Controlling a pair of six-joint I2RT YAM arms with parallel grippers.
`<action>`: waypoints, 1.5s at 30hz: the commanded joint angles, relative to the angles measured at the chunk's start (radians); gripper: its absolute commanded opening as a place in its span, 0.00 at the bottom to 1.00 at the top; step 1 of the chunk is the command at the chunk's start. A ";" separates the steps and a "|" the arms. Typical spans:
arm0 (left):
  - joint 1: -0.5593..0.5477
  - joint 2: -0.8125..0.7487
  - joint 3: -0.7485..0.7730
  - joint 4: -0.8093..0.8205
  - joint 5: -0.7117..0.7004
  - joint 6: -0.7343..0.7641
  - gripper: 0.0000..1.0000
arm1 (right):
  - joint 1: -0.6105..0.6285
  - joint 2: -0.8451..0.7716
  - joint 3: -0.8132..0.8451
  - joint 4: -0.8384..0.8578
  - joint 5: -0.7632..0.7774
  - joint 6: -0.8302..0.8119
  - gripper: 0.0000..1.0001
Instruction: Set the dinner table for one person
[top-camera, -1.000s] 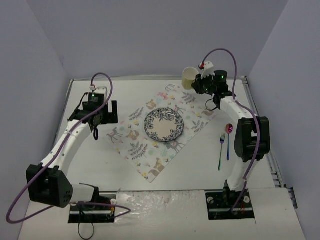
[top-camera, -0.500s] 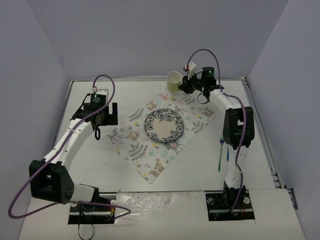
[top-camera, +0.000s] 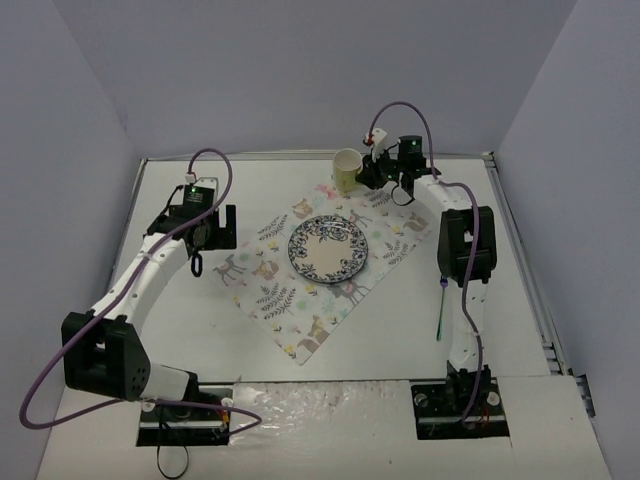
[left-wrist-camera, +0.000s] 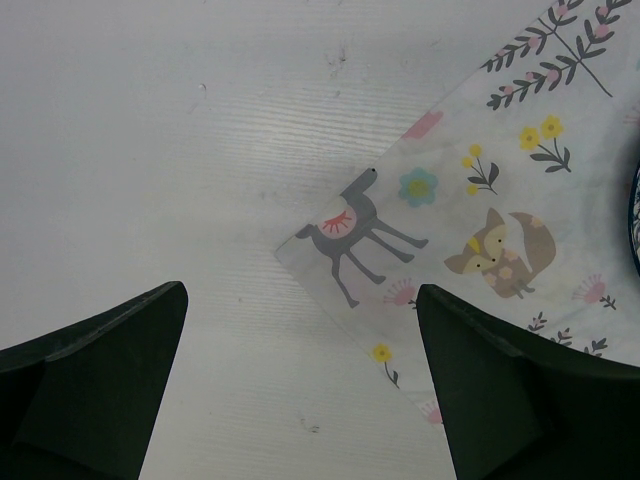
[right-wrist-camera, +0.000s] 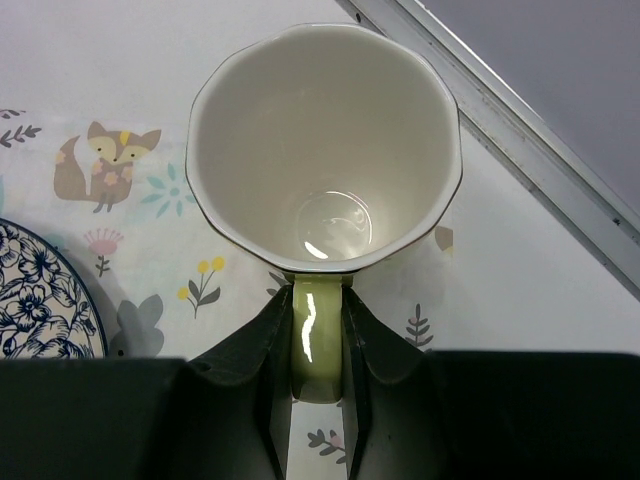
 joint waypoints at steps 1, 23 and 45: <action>0.006 -0.009 0.028 0.031 -0.009 0.012 0.97 | -0.002 -0.027 0.097 0.111 -0.062 -0.006 0.00; 0.004 0.000 0.031 0.029 0.003 0.007 0.97 | -0.018 0.006 0.105 0.091 -0.032 0.007 0.09; 0.004 -0.003 0.036 0.021 0.008 0.004 0.97 | -0.044 -0.185 -0.080 0.100 0.161 0.050 0.92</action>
